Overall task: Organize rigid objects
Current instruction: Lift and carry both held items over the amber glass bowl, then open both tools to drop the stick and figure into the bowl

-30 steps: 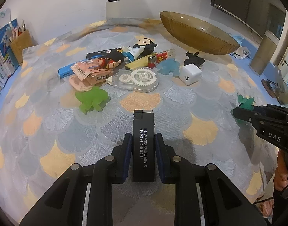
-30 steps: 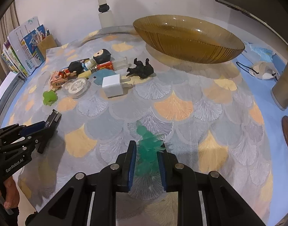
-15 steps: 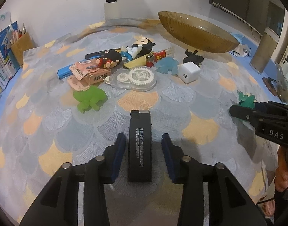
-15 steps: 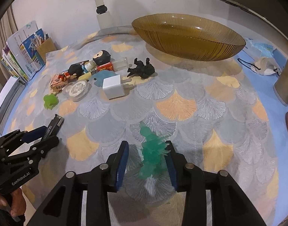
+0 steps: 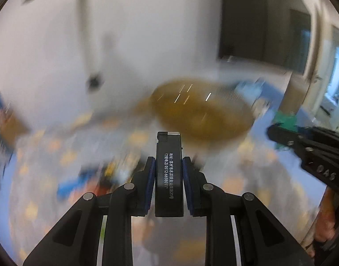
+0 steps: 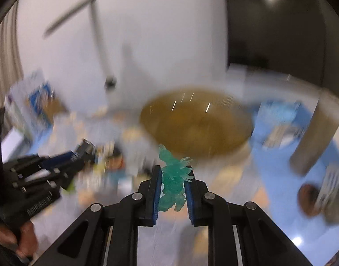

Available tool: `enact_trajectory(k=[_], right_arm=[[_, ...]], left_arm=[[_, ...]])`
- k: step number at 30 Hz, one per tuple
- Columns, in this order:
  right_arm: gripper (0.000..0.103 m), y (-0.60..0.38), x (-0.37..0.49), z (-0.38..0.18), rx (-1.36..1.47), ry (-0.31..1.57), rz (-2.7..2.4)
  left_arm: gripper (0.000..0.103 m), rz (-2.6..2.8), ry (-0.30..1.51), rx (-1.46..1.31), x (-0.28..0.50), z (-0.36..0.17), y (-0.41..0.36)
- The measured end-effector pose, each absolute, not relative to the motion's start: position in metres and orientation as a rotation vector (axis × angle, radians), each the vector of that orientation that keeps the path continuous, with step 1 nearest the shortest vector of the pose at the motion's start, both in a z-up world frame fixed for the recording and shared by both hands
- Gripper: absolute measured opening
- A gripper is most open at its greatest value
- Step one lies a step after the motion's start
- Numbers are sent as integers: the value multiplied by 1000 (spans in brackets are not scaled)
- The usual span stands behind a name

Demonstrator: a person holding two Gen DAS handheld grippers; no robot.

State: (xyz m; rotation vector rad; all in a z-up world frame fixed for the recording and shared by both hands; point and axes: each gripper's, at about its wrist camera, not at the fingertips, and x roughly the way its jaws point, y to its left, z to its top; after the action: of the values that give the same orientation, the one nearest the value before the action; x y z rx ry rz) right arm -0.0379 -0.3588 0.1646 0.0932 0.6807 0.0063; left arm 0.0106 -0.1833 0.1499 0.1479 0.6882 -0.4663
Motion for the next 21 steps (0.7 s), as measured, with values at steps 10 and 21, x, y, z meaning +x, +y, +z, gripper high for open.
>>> enact_trajectory(k=[10, 21], right_arm=[[19, -399, 55, 130, 117, 844, -106], [25, -409, 30, 146, 147, 817, -109]], left_arm=[[22, -476, 763, 132, 95, 119, -255], [71, -392, 663, 107, 56, 148, -199]])
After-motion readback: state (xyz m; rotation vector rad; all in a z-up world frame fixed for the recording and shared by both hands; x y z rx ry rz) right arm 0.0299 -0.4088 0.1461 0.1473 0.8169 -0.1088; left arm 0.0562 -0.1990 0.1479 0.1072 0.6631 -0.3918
